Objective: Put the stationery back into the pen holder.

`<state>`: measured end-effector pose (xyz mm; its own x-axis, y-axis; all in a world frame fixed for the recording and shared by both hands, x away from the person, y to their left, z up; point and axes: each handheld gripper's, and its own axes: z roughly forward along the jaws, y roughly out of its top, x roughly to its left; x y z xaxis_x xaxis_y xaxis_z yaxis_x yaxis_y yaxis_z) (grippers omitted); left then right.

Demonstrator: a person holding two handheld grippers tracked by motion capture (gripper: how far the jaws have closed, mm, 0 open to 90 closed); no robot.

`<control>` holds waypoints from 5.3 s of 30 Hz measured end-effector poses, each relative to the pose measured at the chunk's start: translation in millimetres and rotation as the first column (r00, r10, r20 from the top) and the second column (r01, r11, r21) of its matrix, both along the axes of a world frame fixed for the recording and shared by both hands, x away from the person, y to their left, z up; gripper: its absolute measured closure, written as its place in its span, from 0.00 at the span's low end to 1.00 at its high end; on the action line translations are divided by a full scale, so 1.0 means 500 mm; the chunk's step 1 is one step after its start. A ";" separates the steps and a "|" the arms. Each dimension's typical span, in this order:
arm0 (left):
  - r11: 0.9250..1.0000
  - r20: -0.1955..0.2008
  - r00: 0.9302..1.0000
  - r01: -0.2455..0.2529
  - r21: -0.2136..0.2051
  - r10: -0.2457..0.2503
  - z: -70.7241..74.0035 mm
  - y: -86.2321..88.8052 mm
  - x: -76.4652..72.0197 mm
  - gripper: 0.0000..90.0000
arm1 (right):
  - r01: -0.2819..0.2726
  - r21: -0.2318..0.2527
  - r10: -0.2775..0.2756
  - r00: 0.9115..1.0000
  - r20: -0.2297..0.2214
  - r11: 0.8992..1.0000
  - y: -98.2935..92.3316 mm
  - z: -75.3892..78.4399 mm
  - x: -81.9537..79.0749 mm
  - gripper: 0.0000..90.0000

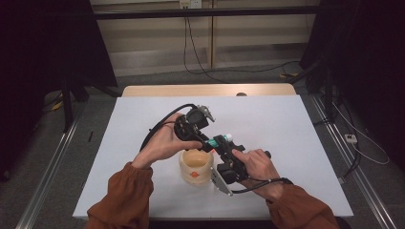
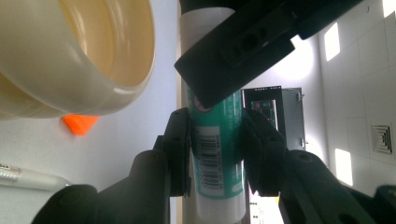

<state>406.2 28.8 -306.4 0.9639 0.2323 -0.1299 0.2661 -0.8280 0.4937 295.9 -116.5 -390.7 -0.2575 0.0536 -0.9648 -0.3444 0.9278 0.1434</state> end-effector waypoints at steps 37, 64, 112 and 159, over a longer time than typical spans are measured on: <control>0.934 0.164 0.953 -0.199 -0.298 0.255 -0.034 0.165 -0.008 0.07 | 0.195 0.451 0.030 0.894 -0.447 0.871 -0.076 0.024 0.052 0.74; 0.845 0.209 0.852 -0.385 -0.372 0.480 -0.130 0.293 -0.055 0.07 | 0.357 0.807 0.449 0.690 -0.568 0.471 -0.094 0.042 0.086 0.74; 0.776 0.114 0.811 -0.494 -0.393 0.574 -0.256 0.382 -0.175 0.07 | 0.340 0.800 0.544 0.597 -0.589 0.494 -0.004 -0.035 0.093 0.74; 0.787 0.112 0.822 -0.483 -0.384 0.559 -0.263 0.373 -0.175 0.07 | 0.433 0.763 0.404 0.663 -0.630 0.480 -0.113 0.002 0.103 0.16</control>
